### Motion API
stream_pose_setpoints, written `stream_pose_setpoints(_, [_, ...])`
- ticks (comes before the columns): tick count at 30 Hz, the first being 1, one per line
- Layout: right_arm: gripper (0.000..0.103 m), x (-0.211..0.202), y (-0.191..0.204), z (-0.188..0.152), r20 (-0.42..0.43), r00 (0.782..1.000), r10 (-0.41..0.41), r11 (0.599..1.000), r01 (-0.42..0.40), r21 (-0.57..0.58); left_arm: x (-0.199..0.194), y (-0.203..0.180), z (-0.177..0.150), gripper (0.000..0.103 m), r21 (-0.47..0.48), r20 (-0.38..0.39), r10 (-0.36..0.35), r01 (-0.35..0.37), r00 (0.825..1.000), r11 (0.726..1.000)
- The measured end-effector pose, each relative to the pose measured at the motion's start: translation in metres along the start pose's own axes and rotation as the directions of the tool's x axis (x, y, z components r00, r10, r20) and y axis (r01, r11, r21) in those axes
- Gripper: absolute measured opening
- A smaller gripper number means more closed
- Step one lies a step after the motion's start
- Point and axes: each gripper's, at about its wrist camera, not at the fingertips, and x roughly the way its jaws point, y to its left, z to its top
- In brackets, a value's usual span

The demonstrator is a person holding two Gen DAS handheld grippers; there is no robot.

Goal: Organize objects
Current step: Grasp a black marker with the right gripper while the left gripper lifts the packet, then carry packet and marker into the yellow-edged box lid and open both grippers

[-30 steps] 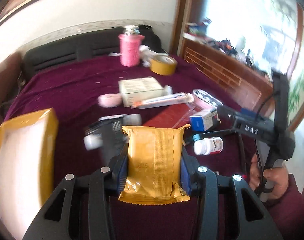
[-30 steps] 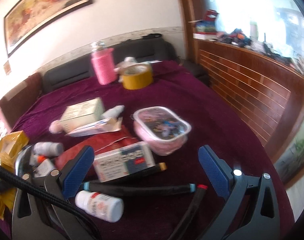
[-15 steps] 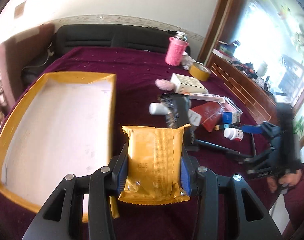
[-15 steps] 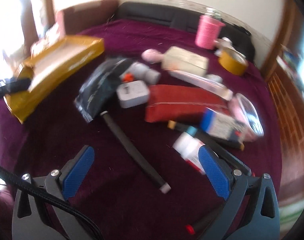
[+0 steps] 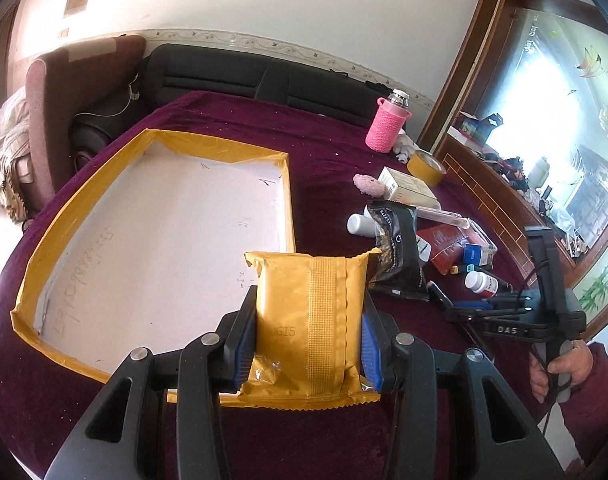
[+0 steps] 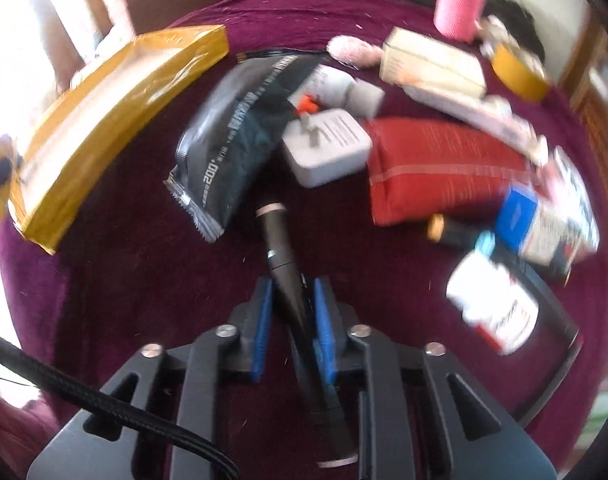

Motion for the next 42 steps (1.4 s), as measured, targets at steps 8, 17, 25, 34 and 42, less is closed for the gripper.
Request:
stream_pose_setpoints(8, [0.013,-0.013,-0.022,-0.029,0.046,0.997,0.060,0.984,-0.067,0.163,-0.005,0.003,-0.005,0.039,-0.021,0.004,-0.004,0.004,1.000,1.000])
stream_pose_setpoints(17, [0.012,-0.018,-0.008,-0.035,0.107,0.994,-0.013,0.986,-0.005,0.166,-0.018,-0.002,-0.006,0.039,-0.004,0.028,0.008,-0.008,1.000,1.000])
stream_pose_setpoints(25, [0.012,-0.040,-0.016,-0.014,0.240,0.936,0.260,0.900,-0.324,0.291,-0.028,0.009,0.014,0.039,-0.037,0.041,-0.019,0.021,0.999,0.999])
stream_pose_setpoints(34, [0.013,-0.055,0.047,0.058,0.293,0.867,0.403,0.877,-0.458,0.148,-0.034,0.026,0.051,0.039,-0.014,0.091,0.033,-0.032,0.995,0.999])
stream_pose_setpoints(42, [0.013,-0.005,0.095,0.144,0.229,0.828,0.511,0.815,-0.552,0.178,0.027,0.061,0.101,0.039,-0.073,-0.009,0.030,-0.031,1.000,0.997])
